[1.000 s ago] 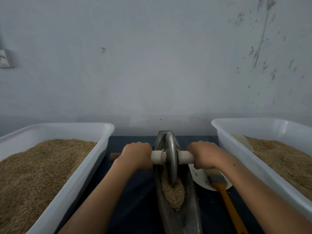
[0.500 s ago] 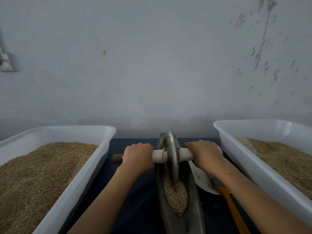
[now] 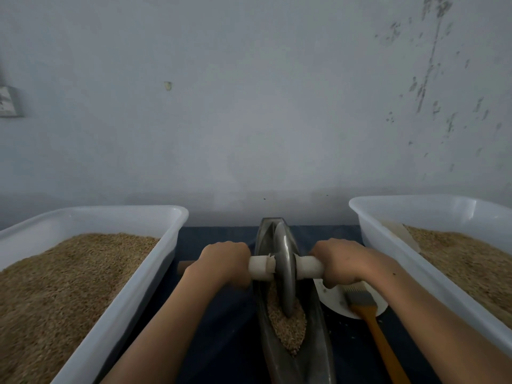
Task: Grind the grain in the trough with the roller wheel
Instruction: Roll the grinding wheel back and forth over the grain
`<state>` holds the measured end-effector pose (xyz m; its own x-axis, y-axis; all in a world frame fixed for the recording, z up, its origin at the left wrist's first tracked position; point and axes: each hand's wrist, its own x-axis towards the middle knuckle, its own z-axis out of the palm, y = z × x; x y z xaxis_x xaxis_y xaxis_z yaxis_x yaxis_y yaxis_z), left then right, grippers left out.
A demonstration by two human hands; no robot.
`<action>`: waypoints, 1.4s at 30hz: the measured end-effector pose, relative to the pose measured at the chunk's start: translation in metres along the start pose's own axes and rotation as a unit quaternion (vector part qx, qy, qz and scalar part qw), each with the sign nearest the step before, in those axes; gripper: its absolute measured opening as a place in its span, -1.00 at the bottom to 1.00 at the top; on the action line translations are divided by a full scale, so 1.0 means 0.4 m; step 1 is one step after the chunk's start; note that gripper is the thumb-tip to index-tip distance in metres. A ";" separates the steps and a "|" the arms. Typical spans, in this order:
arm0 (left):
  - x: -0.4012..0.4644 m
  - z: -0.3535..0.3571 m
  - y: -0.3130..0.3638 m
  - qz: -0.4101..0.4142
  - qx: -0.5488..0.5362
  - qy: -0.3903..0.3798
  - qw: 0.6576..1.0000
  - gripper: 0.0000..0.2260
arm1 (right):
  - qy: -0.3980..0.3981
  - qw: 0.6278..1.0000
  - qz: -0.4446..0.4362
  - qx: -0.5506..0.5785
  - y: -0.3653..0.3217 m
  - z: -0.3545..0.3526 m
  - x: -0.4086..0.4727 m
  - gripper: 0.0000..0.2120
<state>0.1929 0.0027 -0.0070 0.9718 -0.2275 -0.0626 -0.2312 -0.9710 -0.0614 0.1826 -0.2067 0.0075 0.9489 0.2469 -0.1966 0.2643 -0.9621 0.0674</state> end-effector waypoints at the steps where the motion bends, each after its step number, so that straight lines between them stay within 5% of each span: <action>1: 0.000 0.000 0.001 -0.001 0.004 0.011 1.000 -0.62 | 0.008 1.000 0.001 0.000 0.001 0.002 0.002 -0.65; 12: 0.002 0.017 0.022 -0.025 0.053 0.202 0.978 -0.82 | 0.264 0.964 0.030 -0.007 0.002 0.062 0.041 -0.87; 22: -0.001 -0.006 -0.003 -0.001 0.015 -0.002 1.000 -0.62 | 0.016 1.000 -0.002 -0.008 0.001 0.004 0.005 -0.62; 26: 0.003 -0.002 -0.001 -0.006 0.013 0.017 1.000 -0.62 | 0.041 0.999 0.007 -0.014 -0.001 0.008 0.010 -0.66; 34: 0.008 0.017 0.014 -0.026 0.037 0.170 0.984 -0.82 | 0.223 0.974 0.040 -0.001 -0.010 0.044 0.032 -0.84; 38: 0.008 0.014 0.007 -0.023 0.034 0.144 0.989 -0.79 | 0.173 0.984 0.028 -0.022 -0.011 0.027 0.022 -0.77; 42: 0.006 -0.001 -0.001 -0.011 0.029 0.041 0.999 -0.64 | 0.048 0.999 0.011 -0.019 -0.008 0.001 -0.001 -0.68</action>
<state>0.1953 0.0023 -0.0069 0.9766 -0.2138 0.0209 -0.2099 -0.9704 -0.1191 0.1813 -0.2038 0.0071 0.9662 0.2374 -0.1009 0.2478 -0.9629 0.1073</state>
